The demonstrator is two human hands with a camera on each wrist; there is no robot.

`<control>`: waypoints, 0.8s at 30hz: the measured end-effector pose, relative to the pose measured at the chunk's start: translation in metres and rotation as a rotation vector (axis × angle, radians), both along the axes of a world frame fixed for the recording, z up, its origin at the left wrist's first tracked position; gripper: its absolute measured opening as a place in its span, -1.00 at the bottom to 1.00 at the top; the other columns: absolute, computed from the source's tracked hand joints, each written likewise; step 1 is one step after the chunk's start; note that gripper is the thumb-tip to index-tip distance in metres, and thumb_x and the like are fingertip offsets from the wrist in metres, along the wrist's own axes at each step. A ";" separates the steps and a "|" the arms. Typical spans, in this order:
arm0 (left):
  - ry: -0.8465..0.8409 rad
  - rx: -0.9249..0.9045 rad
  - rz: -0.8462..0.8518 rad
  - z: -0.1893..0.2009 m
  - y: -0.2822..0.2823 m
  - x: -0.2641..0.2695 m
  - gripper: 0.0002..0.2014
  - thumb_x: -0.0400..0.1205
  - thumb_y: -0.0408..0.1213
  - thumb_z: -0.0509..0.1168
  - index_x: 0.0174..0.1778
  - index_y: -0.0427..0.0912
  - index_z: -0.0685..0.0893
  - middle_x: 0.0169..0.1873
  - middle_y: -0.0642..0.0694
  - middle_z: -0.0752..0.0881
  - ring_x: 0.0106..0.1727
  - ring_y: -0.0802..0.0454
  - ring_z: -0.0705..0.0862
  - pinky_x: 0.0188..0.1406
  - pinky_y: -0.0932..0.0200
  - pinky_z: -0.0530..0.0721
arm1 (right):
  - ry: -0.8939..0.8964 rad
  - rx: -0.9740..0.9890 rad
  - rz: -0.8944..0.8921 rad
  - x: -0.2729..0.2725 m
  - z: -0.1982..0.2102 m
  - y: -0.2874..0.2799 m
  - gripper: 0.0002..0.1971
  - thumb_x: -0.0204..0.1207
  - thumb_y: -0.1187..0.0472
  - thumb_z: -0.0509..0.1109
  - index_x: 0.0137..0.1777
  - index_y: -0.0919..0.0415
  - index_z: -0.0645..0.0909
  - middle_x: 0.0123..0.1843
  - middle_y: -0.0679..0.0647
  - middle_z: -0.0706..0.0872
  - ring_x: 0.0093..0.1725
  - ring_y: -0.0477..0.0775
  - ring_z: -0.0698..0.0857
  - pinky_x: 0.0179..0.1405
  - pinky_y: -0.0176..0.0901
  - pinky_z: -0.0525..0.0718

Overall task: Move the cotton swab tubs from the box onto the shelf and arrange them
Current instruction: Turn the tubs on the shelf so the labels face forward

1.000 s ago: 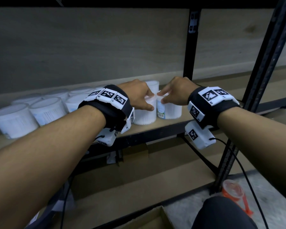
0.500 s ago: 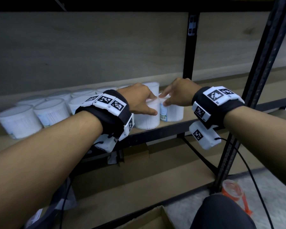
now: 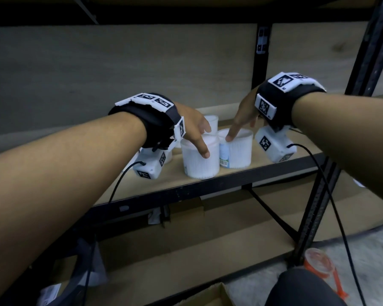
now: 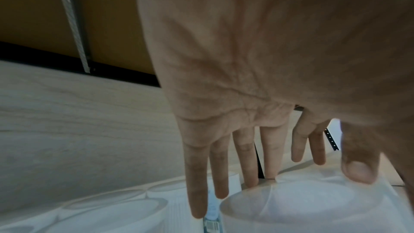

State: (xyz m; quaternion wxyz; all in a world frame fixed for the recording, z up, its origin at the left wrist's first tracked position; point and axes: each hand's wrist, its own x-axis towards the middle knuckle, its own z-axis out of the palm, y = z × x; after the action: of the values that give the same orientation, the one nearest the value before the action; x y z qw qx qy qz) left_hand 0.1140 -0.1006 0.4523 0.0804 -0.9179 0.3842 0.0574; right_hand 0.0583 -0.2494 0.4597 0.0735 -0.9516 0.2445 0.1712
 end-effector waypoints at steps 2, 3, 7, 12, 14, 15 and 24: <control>0.027 0.005 -0.002 0.001 0.000 0.002 -0.18 0.47 0.16 0.49 0.64 0.09 0.36 0.53 0.14 0.46 0.23 0.10 0.54 0.24 0.23 0.41 | 0.022 -0.031 0.018 0.003 0.001 0.002 -0.10 0.57 -0.11 0.38 0.72 0.28 0.00 0.70 0.25 0.16 0.65 0.21 0.21 0.53 0.05 0.27; 0.035 0.002 -0.002 0.001 0.000 0.003 -0.21 0.47 0.15 0.50 0.62 0.09 0.39 0.49 0.13 0.50 0.11 0.12 0.54 0.19 0.24 0.44 | 0.027 -0.029 0.017 0.005 0.002 0.003 -0.11 0.57 -0.11 0.39 0.72 0.27 0.02 0.70 0.24 0.17 0.65 0.21 0.20 0.53 0.04 0.26; 0.057 -0.005 -0.014 -0.001 -0.003 0.009 -0.34 0.44 0.15 0.52 0.47 0.13 0.56 0.20 0.15 0.61 -0.23 0.33 0.53 -0.03 0.21 0.54 | 0.025 -0.046 0.000 0.015 0.001 0.000 -0.11 0.54 -0.12 0.41 0.71 0.25 0.07 0.69 0.20 0.21 0.65 0.21 0.22 0.53 0.02 0.27; 0.095 -0.016 -0.019 -0.002 -0.006 0.016 -0.42 0.36 0.17 0.56 0.31 0.16 0.69 0.15 0.15 0.72 -0.09 0.16 0.73 0.16 0.07 0.74 | 0.032 -0.095 0.012 0.029 -0.005 -0.004 -0.09 0.46 -0.15 0.49 0.68 0.24 0.19 0.63 0.21 0.34 0.57 0.21 0.38 0.31 -0.02 0.44; 0.140 -0.024 -0.002 -0.003 -0.008 0.020 -0.34 0.25 0.21 0.60 0.29 0.19 0.70 0.17 0.15 0.73 0.02 0.03 0.78 0.18 0.01 0.77 | 0.048 -0.123 0.023 0.033 -0.005 -0.005 -0.11 0.43 -0.16 0.51 0.65 0.24 0.25 0.58 0.20 0.41 0.52 0.21 0.44 0.18 -0.05 0.46; 0.160 -0.034 0.009 -0.003 -0.008 0.021 -0.28 0.19 0.24 0.61 0.29 0.20 0.70 0.19 0.15 0.72 0.07 0.01 0.78 0.16 0.01 0.78 | 0.053 -0.134 0.031 0.035 -0.005 -0.005 -0.11 0.41 -0.16 0.52 0.64 0.24 0.28 0.56 0.19 0.44 0.50 0.21 0.47 0.16 -0.06 0.46; 0.245 -0.109 0.064 -0.005 -0.013 0.025 -0.24 -0.05 0.26 0.68 0.09 0.13 0.80 0.07 0.01 0.82 0.08 -0.04 0.82 0.06 -0.05 0.81 | 0.175 -0.180 0.135 0.038 -0.003 -0.002 -0.21 0.18 -0.03 0.69 0.43 0.18 0.58 0.38 0.19 0.65 0.32 0.26 0.64 0.29 0.06 0.60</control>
State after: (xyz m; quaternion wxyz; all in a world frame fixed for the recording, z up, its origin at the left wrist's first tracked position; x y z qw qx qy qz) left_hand 0.1393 -0.1139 0.4477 -0.0188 -0.9188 0.3644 0.1506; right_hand 0.0962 -0.2511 0.4569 -0.0457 -0.9500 0.1998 0.2356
